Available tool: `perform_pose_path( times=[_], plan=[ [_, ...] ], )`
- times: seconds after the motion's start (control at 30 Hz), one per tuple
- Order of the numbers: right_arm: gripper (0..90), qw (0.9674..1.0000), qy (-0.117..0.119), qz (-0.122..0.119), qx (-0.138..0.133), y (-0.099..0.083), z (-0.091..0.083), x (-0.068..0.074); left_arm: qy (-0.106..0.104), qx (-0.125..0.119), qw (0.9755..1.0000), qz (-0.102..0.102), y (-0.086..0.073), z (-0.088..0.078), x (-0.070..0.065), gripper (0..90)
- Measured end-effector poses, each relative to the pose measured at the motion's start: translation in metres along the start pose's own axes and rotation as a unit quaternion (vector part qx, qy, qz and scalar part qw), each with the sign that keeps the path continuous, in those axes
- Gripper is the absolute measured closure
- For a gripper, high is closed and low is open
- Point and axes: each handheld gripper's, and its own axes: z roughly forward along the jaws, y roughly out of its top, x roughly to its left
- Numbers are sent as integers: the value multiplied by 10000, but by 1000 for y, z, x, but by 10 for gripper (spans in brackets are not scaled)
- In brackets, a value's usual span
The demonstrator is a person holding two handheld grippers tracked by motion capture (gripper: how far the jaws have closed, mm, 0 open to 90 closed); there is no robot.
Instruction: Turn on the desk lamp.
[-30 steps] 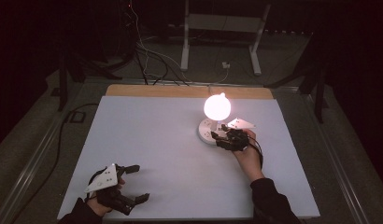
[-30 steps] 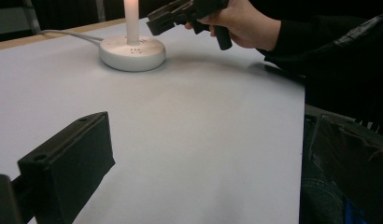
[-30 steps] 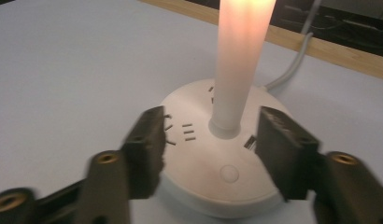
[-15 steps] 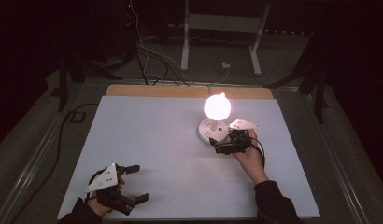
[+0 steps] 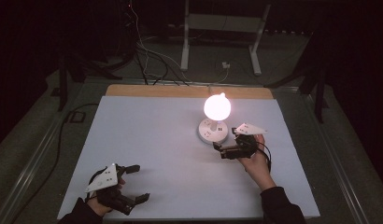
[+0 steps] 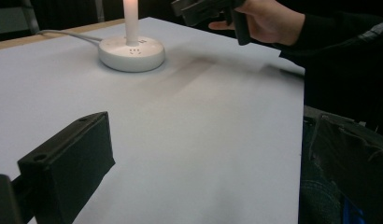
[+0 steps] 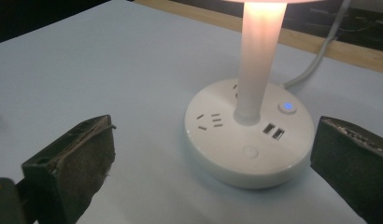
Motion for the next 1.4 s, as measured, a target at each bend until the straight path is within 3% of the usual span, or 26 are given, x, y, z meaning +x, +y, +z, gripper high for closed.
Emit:
perform_pose_path(
  times=[0.37,0.93,1.4],
  plan=[
    [0,9999,112,-24,17,-14,-23,7,-11,-15,10000,-3,0,0,0,2],
    [0,9995,-95,-85,279,-50,-61,6,11,-8,10000,23,0,-1,0,2],
    [0,9981,-134,200,567,-89,-89,1,5,-1,10000,22,0,-1,-1,2]
  ],
)
